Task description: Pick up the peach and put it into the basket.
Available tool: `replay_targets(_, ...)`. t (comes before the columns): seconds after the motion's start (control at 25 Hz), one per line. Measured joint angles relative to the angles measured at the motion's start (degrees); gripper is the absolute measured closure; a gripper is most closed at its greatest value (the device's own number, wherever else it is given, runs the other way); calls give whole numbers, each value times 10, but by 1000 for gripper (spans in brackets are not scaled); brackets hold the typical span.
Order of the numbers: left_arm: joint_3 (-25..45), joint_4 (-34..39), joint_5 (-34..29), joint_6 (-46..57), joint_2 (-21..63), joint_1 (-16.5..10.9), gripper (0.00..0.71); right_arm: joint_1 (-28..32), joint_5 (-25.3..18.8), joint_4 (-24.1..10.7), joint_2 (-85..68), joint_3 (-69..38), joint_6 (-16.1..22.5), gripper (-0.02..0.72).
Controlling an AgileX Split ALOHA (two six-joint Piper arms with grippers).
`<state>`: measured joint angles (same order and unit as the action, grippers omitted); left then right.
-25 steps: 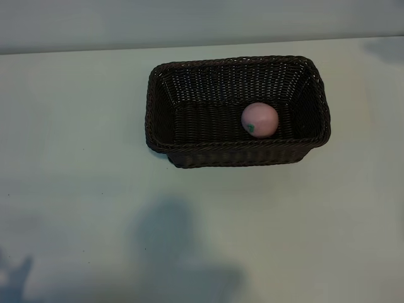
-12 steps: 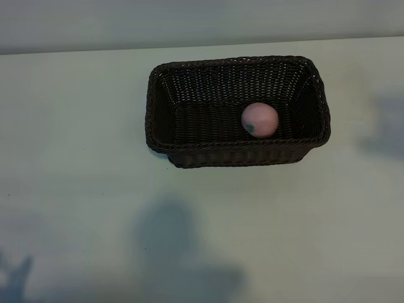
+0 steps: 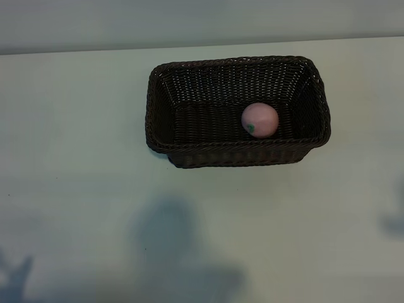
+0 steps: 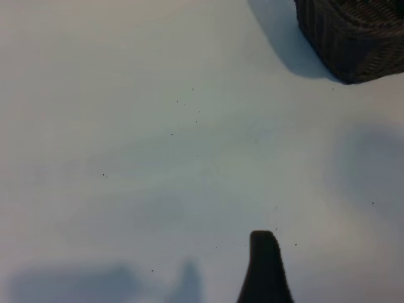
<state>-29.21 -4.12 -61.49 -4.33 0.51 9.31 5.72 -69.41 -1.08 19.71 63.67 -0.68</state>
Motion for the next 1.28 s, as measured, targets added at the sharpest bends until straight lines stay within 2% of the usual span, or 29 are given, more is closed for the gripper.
replay_targets(0.28, 0, 0, 0, 0, 0, 0, 179, 0, 50, 0, -127, -154, 1, 111)
replay_targets(0.6, 0, 0, 0, 0, 0, 0, 179, 0, 53, 0, -202, -278, 1, 112)
replay_targets(0.92, 0, 0, 0, 0, 0, 0, 179, 0, 59, 1, -202, -346, 1, 112)
replay_targets(1.28, 0, 0, 0, 0, 0, 0, 179, 0, 81, 4, -202, -357, 1, 112)
